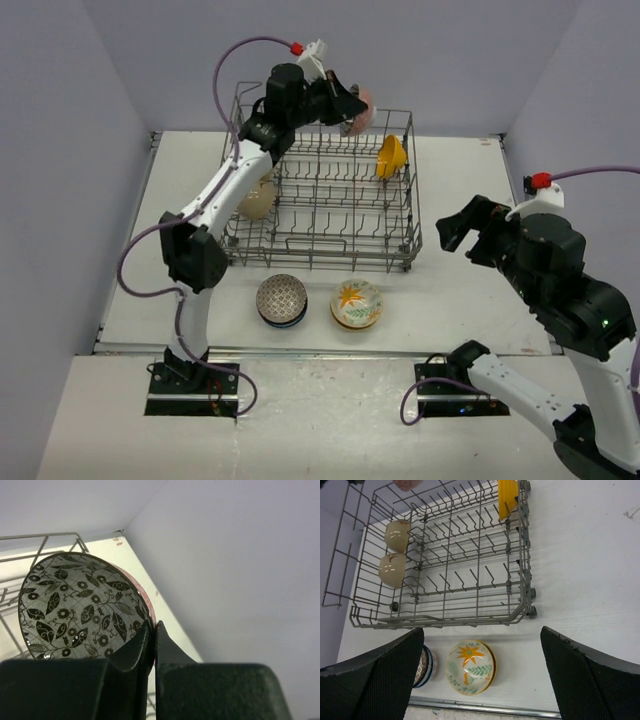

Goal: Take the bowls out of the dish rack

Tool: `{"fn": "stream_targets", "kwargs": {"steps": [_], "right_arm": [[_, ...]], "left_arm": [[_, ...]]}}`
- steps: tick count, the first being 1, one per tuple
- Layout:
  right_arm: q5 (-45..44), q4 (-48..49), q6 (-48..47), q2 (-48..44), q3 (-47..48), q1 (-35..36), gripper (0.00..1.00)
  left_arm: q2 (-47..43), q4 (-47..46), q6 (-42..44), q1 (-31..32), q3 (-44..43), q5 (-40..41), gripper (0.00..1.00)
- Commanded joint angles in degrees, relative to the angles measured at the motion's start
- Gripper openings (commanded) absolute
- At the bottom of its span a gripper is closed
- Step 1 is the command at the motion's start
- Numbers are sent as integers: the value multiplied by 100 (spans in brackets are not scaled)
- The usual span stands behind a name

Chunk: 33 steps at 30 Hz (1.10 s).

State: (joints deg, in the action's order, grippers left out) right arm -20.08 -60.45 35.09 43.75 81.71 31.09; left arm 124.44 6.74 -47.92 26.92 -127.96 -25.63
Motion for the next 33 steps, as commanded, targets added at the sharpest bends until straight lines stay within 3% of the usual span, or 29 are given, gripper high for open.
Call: {"fn": "stream_targets", "kwargs": {"steps": [1,5,9,11,16,22,28,33], "right_arm": [[-312,86,-292,292,327,-7,99],[-532,86,-468,547,556,-15,99],[-690,86,-503,732,635,-24,99],[-752,86,-564,767,644,-24,99],[-1295,77,-924,785,749,-138,99],[-2139,86,-916,513,732,-341,99],[-2088,77,-838,302,688,-358,99],[-1728,-160,-504,90,697,-349,99]], "left_arm": [[-1623,1213,2100,761,226,871,0],[-2773,2032,2770,1621,1367,1262,0],[-3426,2629,3043,2694,1923,2383,0],[-3619,2972,2973,3237,1994,2536,0],[-3682,3806,2885,4627,1924,3852,0],[-3349,4396,2525,5858,2178,4618,0],[-2742,4713,2542,6431,2345,5296,0],[-2741,4099,2753,6414,3294,5446,0]]}}
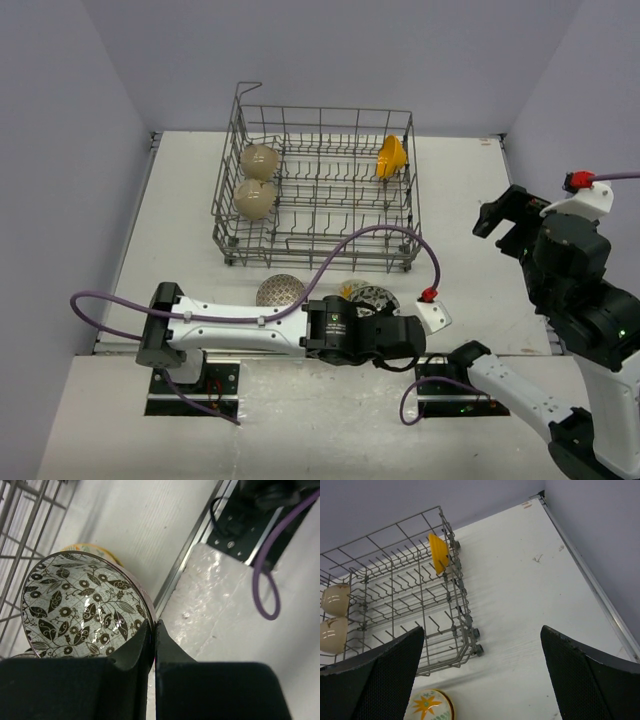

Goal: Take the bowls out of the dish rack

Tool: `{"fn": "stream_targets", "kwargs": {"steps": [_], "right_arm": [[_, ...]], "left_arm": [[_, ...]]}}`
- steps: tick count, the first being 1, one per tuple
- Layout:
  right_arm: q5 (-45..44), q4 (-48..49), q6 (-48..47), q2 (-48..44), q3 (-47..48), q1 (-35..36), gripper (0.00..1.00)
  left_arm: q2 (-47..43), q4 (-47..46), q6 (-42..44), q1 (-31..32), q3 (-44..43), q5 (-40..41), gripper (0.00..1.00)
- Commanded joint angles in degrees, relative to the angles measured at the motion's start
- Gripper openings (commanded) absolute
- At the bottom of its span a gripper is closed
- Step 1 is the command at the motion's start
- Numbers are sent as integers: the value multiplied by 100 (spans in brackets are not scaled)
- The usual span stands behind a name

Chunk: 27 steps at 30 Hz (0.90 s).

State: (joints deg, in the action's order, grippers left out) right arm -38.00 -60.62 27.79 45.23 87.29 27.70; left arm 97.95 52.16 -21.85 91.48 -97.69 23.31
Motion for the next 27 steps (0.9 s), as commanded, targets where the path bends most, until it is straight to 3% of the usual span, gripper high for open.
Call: {"fn": "stream_targets", "kwargs": {"steps": [1,9,18,27], "right_arm": [[82,-195,262,-85,140,-19,99],[398,-345,403,-252,52,-11,99],[363,-345,130,-6,315,-19,99],[144,-345,-160,21,456,-11,99]], "left_arm": [[-57,-487,189,-43,320,560,0],[321,-1093,654,-315,988,403,0],[506,-1762,1173,-1105,1103,95,0],[638,-1613,1262,-1159,1190,-213,0]]}}
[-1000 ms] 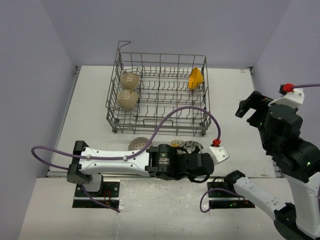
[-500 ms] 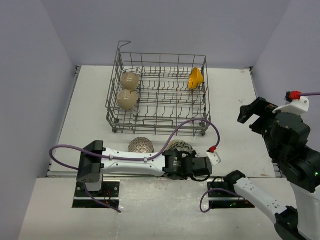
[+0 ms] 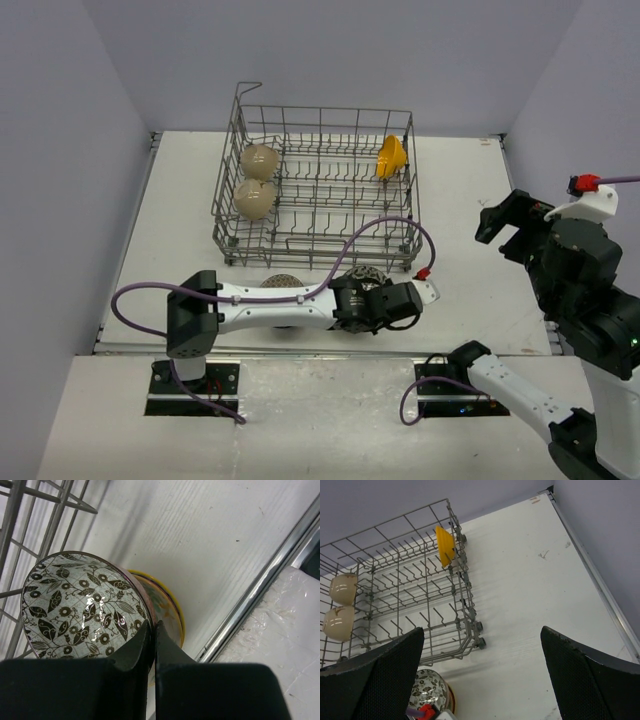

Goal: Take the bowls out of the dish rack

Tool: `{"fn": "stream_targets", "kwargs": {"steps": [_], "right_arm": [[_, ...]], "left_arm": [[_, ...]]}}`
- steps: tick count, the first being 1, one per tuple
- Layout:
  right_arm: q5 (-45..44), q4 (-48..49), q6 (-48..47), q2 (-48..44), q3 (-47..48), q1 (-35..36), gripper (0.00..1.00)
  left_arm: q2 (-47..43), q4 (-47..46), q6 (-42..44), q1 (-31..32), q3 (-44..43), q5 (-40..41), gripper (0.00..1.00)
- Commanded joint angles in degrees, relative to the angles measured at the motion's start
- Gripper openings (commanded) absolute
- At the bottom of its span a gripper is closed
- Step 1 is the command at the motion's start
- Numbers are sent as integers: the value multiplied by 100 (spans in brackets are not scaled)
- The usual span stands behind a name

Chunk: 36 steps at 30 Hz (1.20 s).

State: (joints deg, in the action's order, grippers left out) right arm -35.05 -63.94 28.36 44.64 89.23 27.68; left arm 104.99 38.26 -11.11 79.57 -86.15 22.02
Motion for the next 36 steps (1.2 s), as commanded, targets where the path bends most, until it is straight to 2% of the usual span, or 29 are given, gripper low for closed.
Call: {"fn": "stream_targets", "kwargs": {"steps": [1,5,16,17,18,19,21,23,27,32,35,36], "right_arm": [[-169,-4,-252,88,288,-8,99],[-152,-13,-243,88,271,-17,99],[138,171,-269,185,112,-17,99],[156,189,-278,185,121,-9,99],[165,207,-278,203,112,-17,99],[182,233,-278,220,112,-17,99],[244,251,-270,264,95,-26,99],[305,321,-261,290,60,-17,99],[376,426,-313,370,42,-17,99],[551,584,-349,554,-81,-17,99],[797,620,-384,887,-38,-43,99],[989,611,-427,1141,15,-113,99]], "left_arm": [[-58,-223,197,41,80,-101,0],[-22,84,110,85,124,-66,0],[-75,146,-93,111,309,39,0],[-84,173,-136,120,301,65,4],[-101,199,-145,120,300,100,26],[-110,260,-163,129,274,205,38],[-119,374,-180,181,196,276,47],[-145,507,-224,199,46,277,53],[-224,629,-251,278,-138,224,55],[-163,1209,-374,305,-516,224,58],[-277,1482,-496,305,-789,49,69],[-356,1517,-532,296,-990,-4,80]]}}
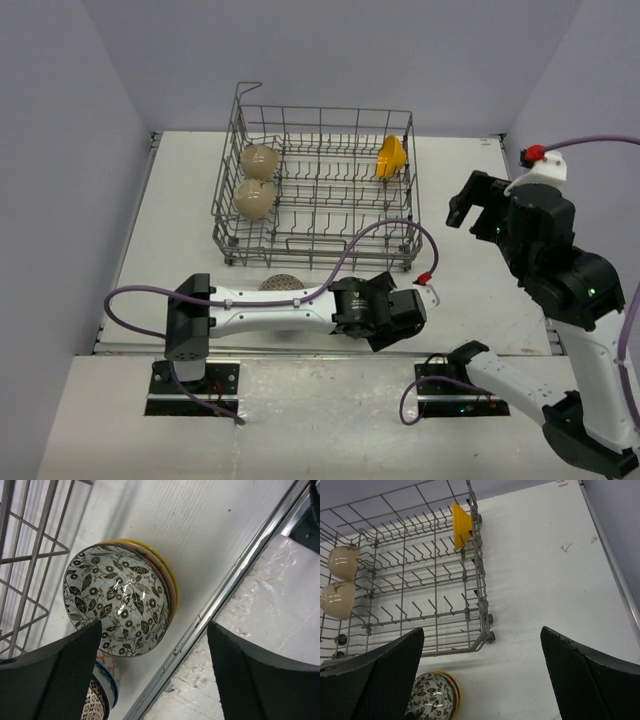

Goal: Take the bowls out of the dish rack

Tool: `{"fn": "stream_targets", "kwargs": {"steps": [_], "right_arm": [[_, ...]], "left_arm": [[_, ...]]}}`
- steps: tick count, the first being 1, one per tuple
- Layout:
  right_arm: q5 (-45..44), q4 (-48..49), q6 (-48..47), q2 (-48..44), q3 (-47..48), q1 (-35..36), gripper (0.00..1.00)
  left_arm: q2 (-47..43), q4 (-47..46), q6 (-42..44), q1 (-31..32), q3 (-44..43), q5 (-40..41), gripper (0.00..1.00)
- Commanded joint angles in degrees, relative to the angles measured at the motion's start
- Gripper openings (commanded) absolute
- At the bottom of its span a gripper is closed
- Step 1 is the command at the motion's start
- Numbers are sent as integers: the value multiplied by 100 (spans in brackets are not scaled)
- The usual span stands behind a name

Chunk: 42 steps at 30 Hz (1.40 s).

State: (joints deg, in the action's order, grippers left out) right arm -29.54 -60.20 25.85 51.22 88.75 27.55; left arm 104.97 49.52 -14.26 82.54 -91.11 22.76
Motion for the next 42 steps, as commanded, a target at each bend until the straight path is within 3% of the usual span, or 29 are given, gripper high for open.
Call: {"fn": "stream_targets", "kwargs": {"steps": [1,3,11,16,23,28,37,42], "right_arm": [[562,246,-202,633,142,-188,99],[791,246,-212,897,388,-512,99],[1871,633,-361,2434,1336,-1120,99],[1610,212,-835,3822,2529,-1120,99],[248,-53,-1607,5836,4078,-1094,96],[-270,764,-2311,6653,4379,-936,92],[-105,1572,-2383,7534,4599,-795,84],[10,2187,-2758,7868,4634,-664,73]], "left_arm": [[-546,357,-243,-1,-591,-131,89],[-696,392,-305,-28,-872,-149,100],[-732,1192,-577,-256,-2832,246,100],[-960,1569,-1322,-773,-3369,667,100],[-1567,1174,-1764,-1442,-3008,616,100],[-1506,1420,-1642,-1671,-2974,185,100],[-1751,1359,-1536,-2092,-2228,-456,100],[-1857,1332,-1501,-2269,-1867,-782,100]]}}
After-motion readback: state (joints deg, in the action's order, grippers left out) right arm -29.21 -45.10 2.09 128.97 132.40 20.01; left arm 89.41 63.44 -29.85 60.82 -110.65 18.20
